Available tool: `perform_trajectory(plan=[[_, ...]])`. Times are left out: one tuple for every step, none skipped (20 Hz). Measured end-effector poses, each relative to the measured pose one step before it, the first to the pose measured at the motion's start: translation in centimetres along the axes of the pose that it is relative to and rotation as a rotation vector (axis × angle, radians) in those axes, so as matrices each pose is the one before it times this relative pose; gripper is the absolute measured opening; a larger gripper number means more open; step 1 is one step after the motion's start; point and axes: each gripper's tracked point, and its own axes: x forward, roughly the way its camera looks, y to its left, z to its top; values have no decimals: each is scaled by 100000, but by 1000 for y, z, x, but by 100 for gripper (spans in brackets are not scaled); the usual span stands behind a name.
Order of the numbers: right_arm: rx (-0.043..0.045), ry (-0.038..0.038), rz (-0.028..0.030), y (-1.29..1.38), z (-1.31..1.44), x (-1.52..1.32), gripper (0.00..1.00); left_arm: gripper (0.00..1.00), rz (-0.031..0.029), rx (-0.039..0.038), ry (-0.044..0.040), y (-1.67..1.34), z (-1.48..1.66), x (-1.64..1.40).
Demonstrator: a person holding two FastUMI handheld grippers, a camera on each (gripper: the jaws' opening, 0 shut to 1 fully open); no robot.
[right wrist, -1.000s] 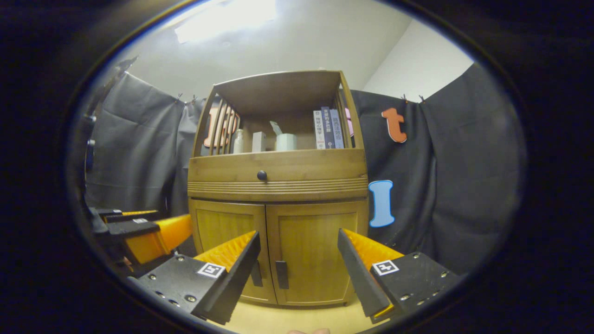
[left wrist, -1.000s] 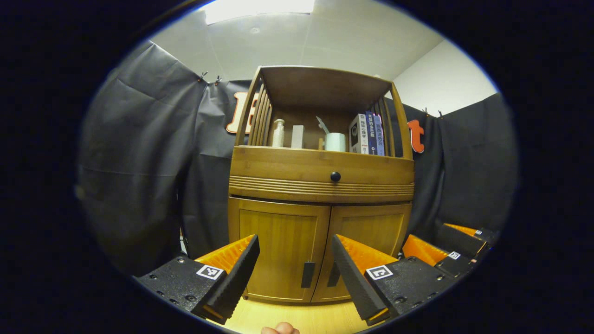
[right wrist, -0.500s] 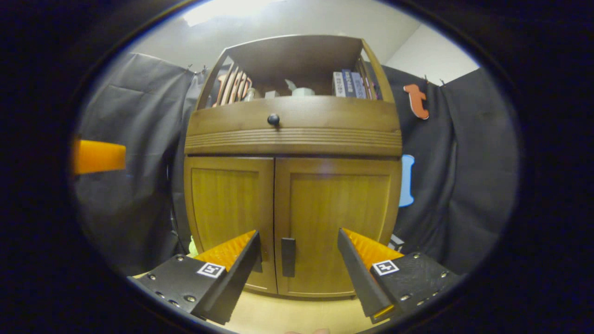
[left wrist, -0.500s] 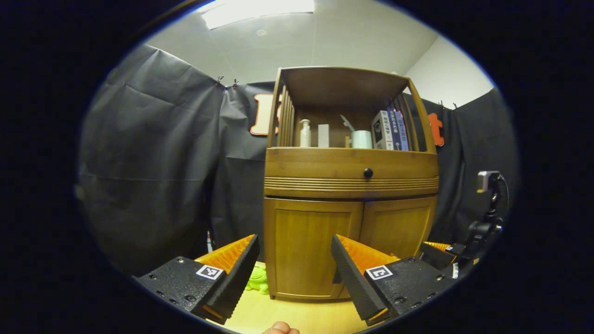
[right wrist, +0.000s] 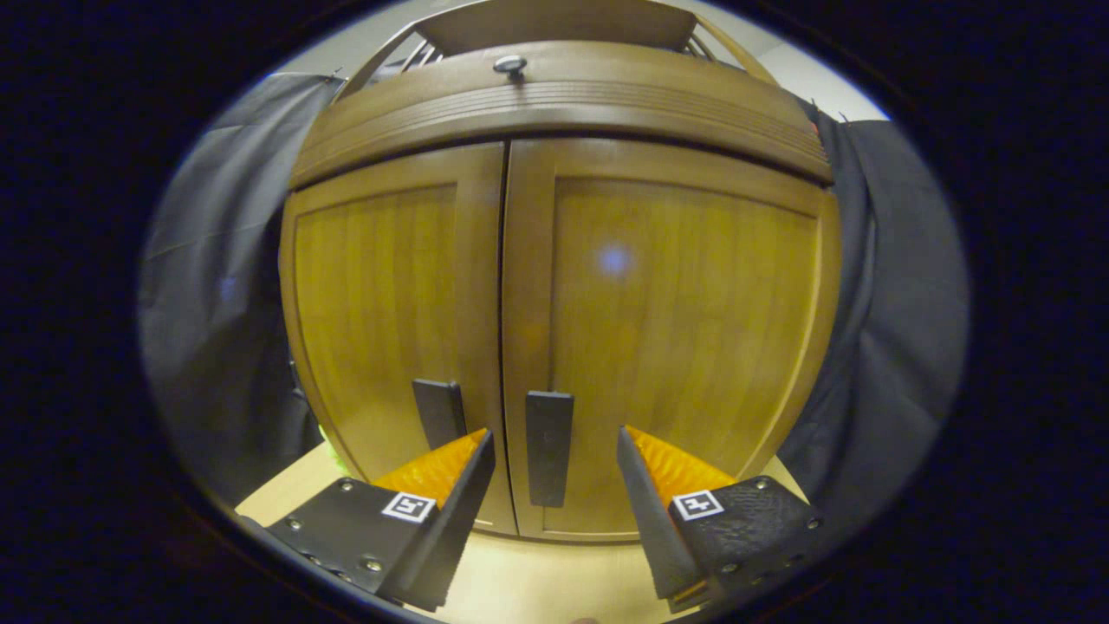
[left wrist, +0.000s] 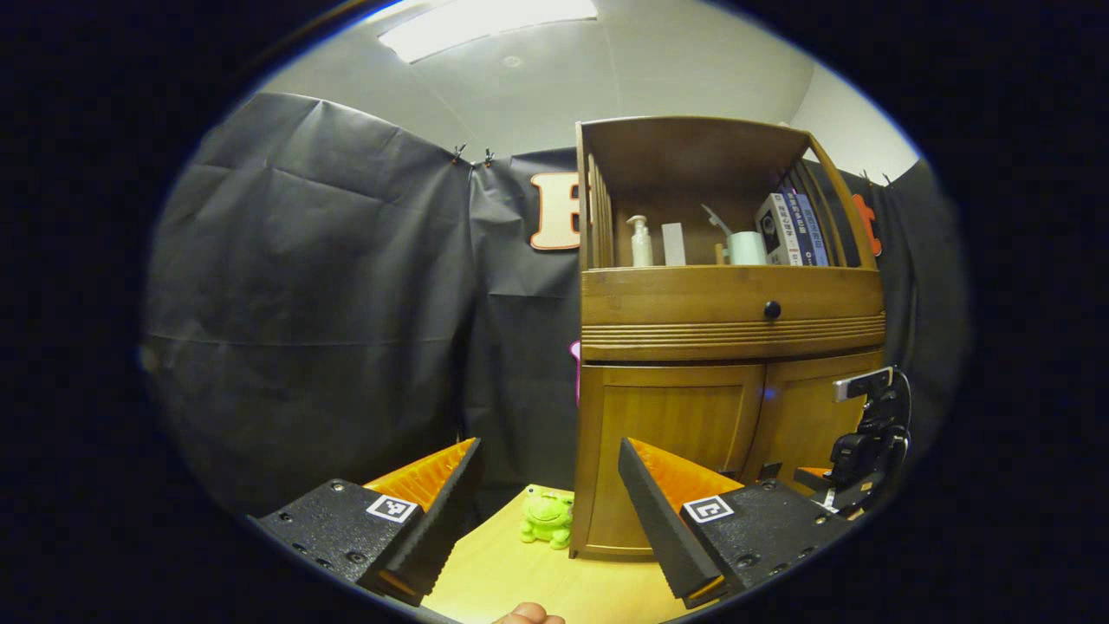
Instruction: Open the right door of the double-door shoe cabinet with the right hand, and open the left door with the left hand.
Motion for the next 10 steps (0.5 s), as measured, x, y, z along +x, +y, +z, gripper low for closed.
perform_trajectory(plan=[[-1013,990,-2640,-433,-131,142,84,92,934,214,314,395,-99,165],[-629,944,-632,144,-523,1320,76,96,920,165,182,436,-149,100],[-172,795,-378,407,-153,516,67,96,791,106,165,294,-86,139],[31,792,271,394,-354,676,66,96,618,-13,158,274,-117,151],[13,709,-80,146,-212,529,66,96,492,-103,155,238,-57,189],[235,738,59,108,-182,336,66,96,414,-124,136,226,-115,125],[452,896,532,339,-227,224,67,92,307,-97,151,196,-11,173],[-41,842,-434,172,-326,727,67,92,181,-42,118,144,-125,95],[-282,-497,-4166,-1044,99,37,54,92,95,-79,79,158,-20,37],[1763,676,2460,600,-22,-99,41,92,127,-109,41,131,-48,152]])
